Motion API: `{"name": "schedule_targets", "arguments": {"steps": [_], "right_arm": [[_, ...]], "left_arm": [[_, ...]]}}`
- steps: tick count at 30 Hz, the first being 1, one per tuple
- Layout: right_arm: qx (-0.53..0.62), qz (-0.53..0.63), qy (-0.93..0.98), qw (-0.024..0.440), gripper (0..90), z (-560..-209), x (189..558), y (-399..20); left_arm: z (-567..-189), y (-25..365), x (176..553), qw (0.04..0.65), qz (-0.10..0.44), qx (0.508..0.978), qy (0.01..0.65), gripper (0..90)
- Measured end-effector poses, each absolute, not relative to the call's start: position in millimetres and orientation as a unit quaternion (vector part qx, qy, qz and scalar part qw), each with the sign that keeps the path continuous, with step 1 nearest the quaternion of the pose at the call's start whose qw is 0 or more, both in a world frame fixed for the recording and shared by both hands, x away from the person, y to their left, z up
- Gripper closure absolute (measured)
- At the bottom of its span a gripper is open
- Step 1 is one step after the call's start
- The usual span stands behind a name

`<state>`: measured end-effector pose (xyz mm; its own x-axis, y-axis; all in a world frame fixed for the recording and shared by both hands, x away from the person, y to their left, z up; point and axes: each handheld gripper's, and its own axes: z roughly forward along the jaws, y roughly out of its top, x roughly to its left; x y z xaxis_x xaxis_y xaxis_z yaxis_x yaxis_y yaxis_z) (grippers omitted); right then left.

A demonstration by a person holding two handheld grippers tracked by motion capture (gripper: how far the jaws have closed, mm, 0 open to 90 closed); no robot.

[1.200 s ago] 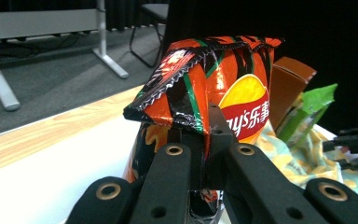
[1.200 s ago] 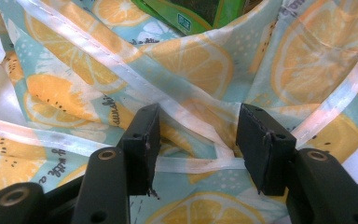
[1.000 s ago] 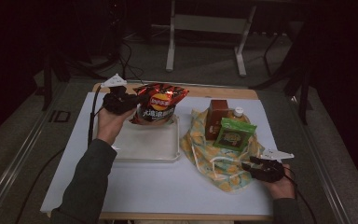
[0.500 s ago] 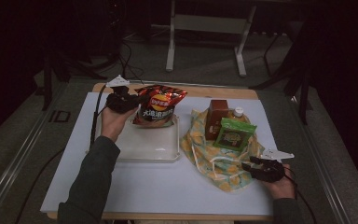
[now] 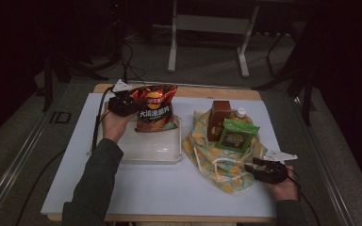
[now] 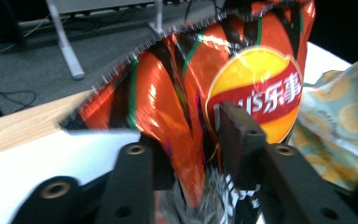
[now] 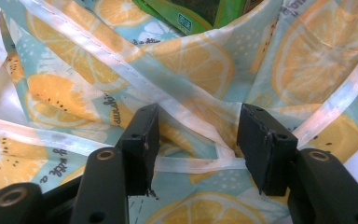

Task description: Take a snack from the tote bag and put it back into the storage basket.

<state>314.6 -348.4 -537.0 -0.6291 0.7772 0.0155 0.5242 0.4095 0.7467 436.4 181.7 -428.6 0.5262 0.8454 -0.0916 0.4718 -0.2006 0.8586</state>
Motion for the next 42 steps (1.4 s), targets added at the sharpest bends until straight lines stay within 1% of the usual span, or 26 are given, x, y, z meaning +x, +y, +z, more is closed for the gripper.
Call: {"name": "schedule_targets", "arguments": {"steps": [4,8,15,20,28,31,36,42], "right_arm": [[0.396,0.372,0.822,0.17,48.6,-537.0,314.6,-348.4],[0.396,0.372,0.822,0.17,48.6,-537.0,314.5,-348.2],[0.396,0.371,0.822,0.17,48.6,-536.9,314.4,-348.2],[0.396,0.371,0.822,0.17,48.6,-536.9,314.3,-348.0],[0.396,0.372,0.822,0.17,48.5,-536.9,314.4,-348.2],[0.396,0.371,0.822,0.17,48.5,-536.9,314.3,-348.1],[0.397,0.371,0.822,0.17,48.5,-536.9,314.2,-348.0],[0.396,0.371,0.822,0.17,48.5,-536.9,314.3,-348.1]], "left_arm": [[-437.5,181.7,434.9,0.443,0.21,0.75,0.443,56.1],[-446.0,183.4,432.3,0.444,0.207,0.746,0.451,52.2],[-454.7,183.4,427.3,0.434,0.205,0.751,0.453,50.6],[-451.2,179.8,425.3,0.424,0.218,0.757,0.448,50.7],[-442.1,183.6,419.0,0.44,0.221,0.743,0.454,51.0],[-437.6,185.5,416.0,0.447,0.219,0.74,0.452,52.8],[-429.9,182.8,411.2,0.457,0.212,0.746,0.435,58.8],[-422.9,176.1,407.9,0.466,0.208,0.75,0.421,58.9]]}}
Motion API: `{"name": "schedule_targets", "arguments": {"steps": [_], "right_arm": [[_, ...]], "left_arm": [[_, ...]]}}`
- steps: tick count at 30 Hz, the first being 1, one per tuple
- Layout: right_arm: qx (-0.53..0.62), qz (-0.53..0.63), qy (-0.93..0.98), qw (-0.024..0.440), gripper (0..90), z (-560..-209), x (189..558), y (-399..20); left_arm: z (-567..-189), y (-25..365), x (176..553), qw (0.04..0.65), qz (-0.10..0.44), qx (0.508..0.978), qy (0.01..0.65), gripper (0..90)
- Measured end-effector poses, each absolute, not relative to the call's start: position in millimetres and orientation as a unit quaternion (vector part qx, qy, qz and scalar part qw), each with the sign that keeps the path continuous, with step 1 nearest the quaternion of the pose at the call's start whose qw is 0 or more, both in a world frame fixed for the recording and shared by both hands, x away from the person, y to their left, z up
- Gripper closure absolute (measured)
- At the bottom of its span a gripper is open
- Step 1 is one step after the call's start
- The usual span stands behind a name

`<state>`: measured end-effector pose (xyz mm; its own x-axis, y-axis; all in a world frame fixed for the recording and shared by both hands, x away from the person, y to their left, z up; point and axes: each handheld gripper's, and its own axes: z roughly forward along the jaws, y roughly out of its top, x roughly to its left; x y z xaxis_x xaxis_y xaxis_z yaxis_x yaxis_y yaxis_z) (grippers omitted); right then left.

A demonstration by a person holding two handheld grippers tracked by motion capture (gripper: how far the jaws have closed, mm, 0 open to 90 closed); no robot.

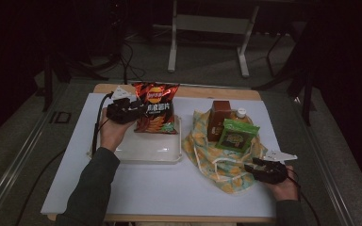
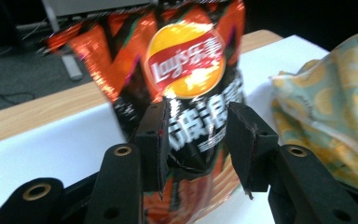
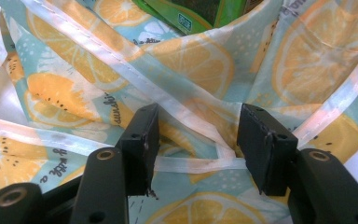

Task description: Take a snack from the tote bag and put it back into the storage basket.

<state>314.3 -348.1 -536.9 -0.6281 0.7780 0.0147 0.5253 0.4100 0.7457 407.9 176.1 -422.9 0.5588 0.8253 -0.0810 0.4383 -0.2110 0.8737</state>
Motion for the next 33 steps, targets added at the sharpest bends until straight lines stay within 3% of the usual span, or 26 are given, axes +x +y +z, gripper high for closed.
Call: {"name": "schedule_targets", "arguments": {"steps": [17,33], "right_arm": [[0.396,0.373,0.822,0.17,48.4,-537.0,314.6,-348.3],[0.396,0.372,0.822,0.17,48.2,-537.0,314.6,-348.3]], "left_arm": [[-402.0,136.4,404.4,0.497,0.149,0.775,0.359,58.2],[-383.9,95.3,406.5,0.485,0.149,0.804,0.31,54.7]]}}
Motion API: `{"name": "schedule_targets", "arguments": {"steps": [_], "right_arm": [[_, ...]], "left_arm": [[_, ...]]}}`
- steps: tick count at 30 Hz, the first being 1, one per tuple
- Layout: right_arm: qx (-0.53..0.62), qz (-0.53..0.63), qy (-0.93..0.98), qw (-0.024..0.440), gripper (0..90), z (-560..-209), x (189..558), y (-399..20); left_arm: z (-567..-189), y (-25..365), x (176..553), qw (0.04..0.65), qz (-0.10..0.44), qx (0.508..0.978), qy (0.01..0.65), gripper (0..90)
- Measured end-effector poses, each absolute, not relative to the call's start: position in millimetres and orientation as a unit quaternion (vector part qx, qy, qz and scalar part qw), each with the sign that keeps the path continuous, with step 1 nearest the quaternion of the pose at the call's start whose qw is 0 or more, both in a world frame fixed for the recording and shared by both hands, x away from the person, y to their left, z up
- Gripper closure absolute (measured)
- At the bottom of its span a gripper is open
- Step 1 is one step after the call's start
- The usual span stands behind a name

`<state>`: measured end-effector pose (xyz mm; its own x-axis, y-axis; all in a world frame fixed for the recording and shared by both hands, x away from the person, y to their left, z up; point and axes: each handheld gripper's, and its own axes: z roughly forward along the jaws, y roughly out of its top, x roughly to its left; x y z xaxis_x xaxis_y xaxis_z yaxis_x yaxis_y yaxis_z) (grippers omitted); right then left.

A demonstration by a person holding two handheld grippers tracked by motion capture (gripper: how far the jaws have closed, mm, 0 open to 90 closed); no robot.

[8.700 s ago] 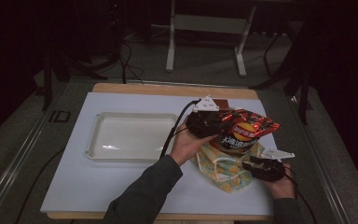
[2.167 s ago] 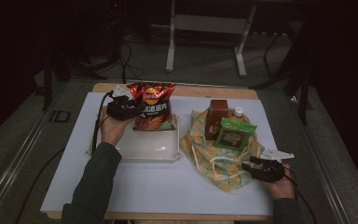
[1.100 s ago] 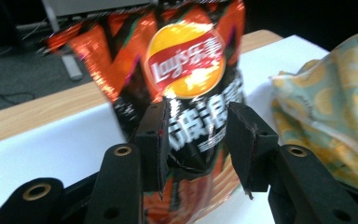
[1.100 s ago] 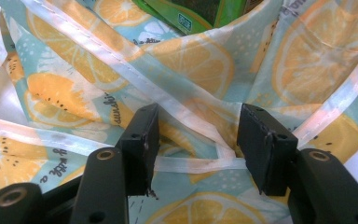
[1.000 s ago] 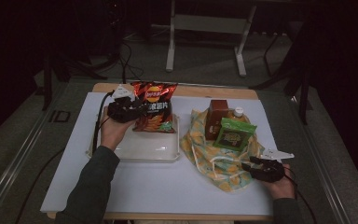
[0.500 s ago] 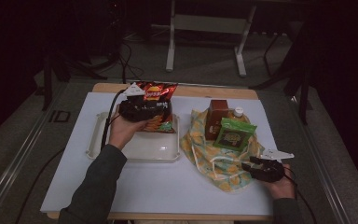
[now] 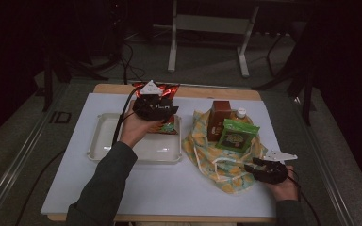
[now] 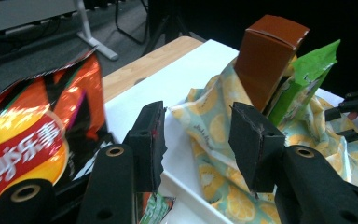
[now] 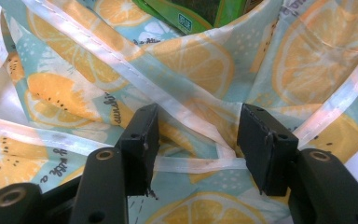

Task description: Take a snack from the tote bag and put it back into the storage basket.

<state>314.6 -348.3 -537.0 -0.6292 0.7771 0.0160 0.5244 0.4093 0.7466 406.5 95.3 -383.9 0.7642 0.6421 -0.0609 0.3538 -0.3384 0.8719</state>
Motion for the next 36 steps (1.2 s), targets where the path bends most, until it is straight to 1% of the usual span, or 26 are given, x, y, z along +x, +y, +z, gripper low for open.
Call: {"name": "schedule_targets", "arguments": {"steps": [8,15,19,26,28,36], "right_arm": [[0.396,0.372,0.822,0.169,48.0,-537.0,314.5,-348.2],[0.396,0.372,0.822,0.169,47.9,-537.0,314.5,-348.2],[0.396,0.373,0.822,0.169,47.9,-537.0,314.5,-348.3],[0.396,0.373,0.822,0.168,47.7,-537.0,314.7,-348.5],[0.395,0.373,0.822,0.168,47.7,-537.0,314.6,-348.4],[0.396,0.373,0.822,0.168,47.7,-537.0,314.7,-348.4]], "left_arm": [[-382.1,76.8,408.0,0.486,0.141,0.813,0.288,52.2],[-381.0,51.0,411.9,0.479,0.137,0.829,0.252,51.3],[-382.1,44.3,413.7,0.48,0.13,0.833,0.244,50.1],[-389.0,33.9,418.4,0.476,0.114,0.84,0.232,50.3],[-391.7,32.1,420.3,0.474,0.101,0.845,0.224,54.0],[-393.6,24.0,423.3,0.477,0.09,0.847,0.219,53.0]]}}
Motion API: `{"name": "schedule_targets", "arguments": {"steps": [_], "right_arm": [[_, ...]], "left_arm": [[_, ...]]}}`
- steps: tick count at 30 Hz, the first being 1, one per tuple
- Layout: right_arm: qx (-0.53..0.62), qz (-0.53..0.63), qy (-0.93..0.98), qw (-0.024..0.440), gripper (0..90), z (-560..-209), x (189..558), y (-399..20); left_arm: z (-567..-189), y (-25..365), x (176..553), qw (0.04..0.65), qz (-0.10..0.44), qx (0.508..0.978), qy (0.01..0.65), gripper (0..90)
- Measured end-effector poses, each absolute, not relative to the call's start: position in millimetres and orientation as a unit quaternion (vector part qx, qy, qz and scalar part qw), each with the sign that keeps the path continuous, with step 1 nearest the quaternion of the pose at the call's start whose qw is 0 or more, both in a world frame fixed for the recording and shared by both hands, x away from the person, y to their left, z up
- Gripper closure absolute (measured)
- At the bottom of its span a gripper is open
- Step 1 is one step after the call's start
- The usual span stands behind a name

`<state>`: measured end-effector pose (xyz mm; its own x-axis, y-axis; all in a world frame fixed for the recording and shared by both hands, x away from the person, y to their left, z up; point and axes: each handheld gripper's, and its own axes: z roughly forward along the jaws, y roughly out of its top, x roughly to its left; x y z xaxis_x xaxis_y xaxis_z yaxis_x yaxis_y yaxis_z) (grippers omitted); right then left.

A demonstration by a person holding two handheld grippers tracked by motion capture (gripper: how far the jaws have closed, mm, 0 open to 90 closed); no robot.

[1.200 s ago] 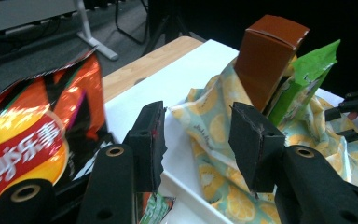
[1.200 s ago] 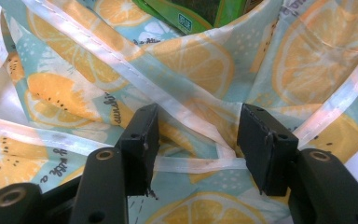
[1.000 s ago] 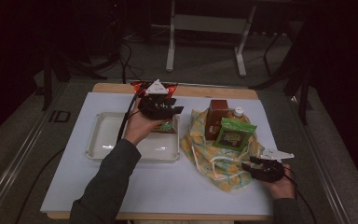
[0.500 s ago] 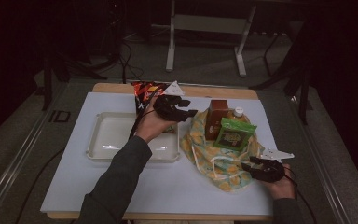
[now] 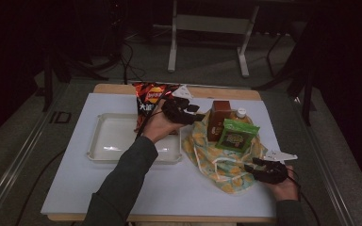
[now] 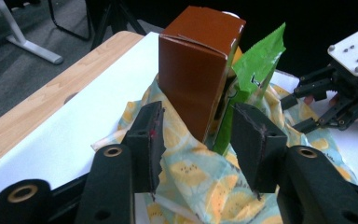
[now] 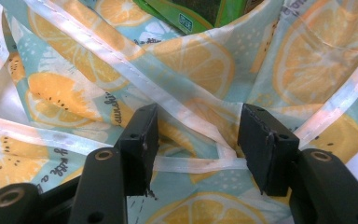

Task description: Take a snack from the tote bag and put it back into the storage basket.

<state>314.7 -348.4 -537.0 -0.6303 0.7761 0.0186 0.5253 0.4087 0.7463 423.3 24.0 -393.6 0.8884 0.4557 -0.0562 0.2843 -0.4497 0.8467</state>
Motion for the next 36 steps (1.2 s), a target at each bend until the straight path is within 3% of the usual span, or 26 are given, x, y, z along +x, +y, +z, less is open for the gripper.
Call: {"name": "schedule_targets", "arguments": {"steps": [9,17,21,26,29,36], "right_arm": [[0.396,0.374,0.822,0.167,47.3,-537.0,314.6,-348.4],[0.395,0.373,0.823,0.168,47.2,-537.1,314.6,-348.4],[0.395,0.373,0.823,0.168,47.1,-537.1,314.5,-348.4],[0.394,0.374,0.823,0.167,47.1,-537.1,314.8,-348.7],[0.395,0.375,0.822,0.165,46.9,-537.1,315.0,-349.1],[0.395,0.375,0.822,0.165,46.9,-537.0,314.9,-349.2]], "left_arm": [[-391.5,7.0,428.8,0.474,0.071,0.851,0.214,47.2],[-396.9,-3.9,436.2,0.47,0.089,0.85,0.221,37.8],[-400.3,-6.3,439.3,0.477,0.086,0.846,0.221,37.2],[-404.5,-12.9,441.8,0.487,0.081,0.842,0.218,31.2],[-404.5,-18.5,442.5,0.487,0.087,0.841,0.22,23.0],[-400.7,-29.3,449.3,0.495,0.086,0.838,0.214,22.5]]}}
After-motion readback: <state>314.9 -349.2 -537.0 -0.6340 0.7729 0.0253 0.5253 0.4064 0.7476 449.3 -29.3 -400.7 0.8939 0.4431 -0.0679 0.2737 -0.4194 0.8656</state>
